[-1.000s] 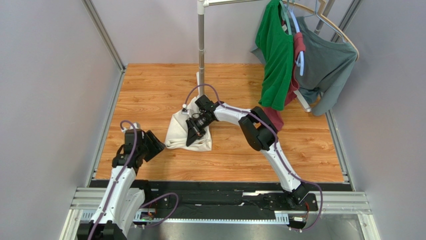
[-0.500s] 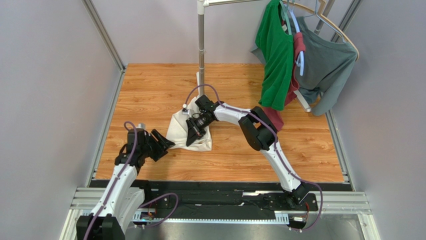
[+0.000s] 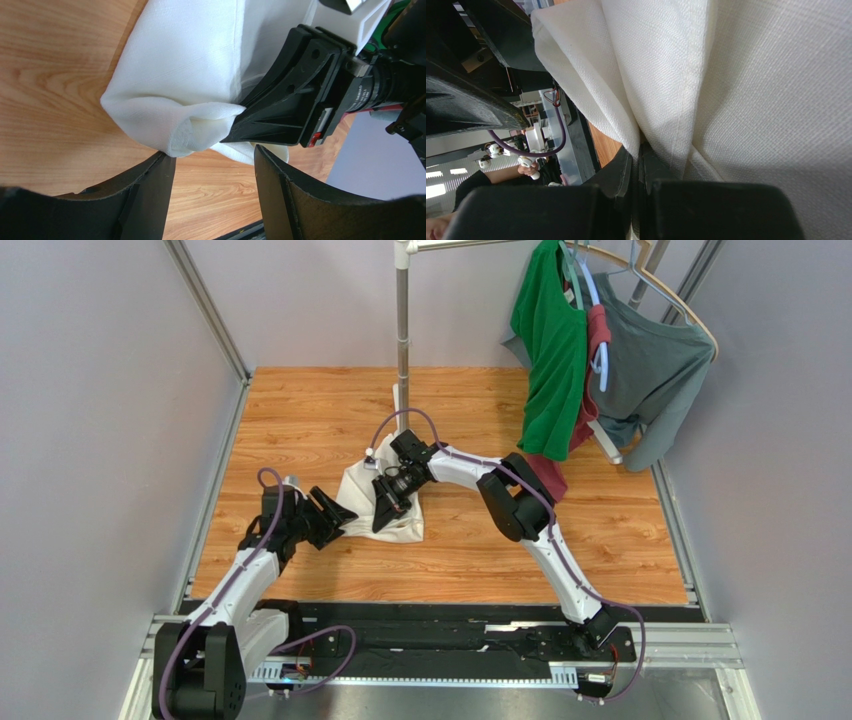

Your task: Fold the napkin, place the utensils inside, and roll it up

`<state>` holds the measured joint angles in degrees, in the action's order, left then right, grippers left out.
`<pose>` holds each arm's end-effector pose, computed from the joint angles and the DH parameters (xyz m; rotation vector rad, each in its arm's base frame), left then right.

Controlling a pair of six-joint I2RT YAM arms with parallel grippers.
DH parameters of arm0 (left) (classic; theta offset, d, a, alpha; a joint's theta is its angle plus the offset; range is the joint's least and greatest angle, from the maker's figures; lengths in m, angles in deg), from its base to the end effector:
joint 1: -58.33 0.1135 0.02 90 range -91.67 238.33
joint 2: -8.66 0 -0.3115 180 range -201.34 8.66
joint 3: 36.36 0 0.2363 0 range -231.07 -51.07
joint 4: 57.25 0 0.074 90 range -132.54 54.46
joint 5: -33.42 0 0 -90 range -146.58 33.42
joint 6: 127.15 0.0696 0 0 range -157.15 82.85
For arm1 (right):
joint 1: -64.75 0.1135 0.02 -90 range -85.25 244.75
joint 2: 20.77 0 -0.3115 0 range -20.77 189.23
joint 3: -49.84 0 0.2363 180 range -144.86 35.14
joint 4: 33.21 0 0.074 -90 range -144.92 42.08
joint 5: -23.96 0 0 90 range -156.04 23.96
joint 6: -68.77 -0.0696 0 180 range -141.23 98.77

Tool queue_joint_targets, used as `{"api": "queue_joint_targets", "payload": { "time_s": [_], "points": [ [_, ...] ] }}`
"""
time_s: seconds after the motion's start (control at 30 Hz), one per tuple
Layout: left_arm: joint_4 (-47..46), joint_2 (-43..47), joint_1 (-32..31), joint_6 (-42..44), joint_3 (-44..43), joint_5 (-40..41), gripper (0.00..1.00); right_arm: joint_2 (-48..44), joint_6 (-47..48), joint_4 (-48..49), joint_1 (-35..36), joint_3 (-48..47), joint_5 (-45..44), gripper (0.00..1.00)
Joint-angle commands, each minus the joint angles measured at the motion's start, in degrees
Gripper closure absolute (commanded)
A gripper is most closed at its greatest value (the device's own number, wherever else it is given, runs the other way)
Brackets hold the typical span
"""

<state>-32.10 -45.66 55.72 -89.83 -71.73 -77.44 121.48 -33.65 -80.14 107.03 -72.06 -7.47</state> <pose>0.1604 -0.0321 0.1930 -0.8638 2.3007 -0.8809 0.3525 0.4008 0.1203 0.9443 -2.4146 -1.5212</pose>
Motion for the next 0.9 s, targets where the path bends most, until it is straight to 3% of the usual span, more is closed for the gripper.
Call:
{"api": "queue_joint_targets", "payload": {
  "time_s": [0.0, 0.23, 0.63, 0.87],
  "points": [
    [-6.48, -1.04, -0.20, -0.49, -2.45, -0.23, 0.33, 2.94, 1.97, -0.82, -0.71, 2.17, -12.69, 1.00],
    [-12.61, -6.22, -0.20, -0.75, -1.57, -0.06, 0.33, 2.85, 1.70, -0.56, -0.62, 2.26, -13.13, 1.00],
    [-16.41, -7.63, -0.20, -1.19, -0.08, 4.69, 0.34, 2.15, 0.92, 0.67, -0.53, 3.48, -12.69, 1.00],
    [-16.59, -12.03, -0.20, 0.21, -0.52, 5.04, 0.36, -0.40, 0.04, 2.43, -0.53, 4.28, -11.37, 0.89]
  ]
}}
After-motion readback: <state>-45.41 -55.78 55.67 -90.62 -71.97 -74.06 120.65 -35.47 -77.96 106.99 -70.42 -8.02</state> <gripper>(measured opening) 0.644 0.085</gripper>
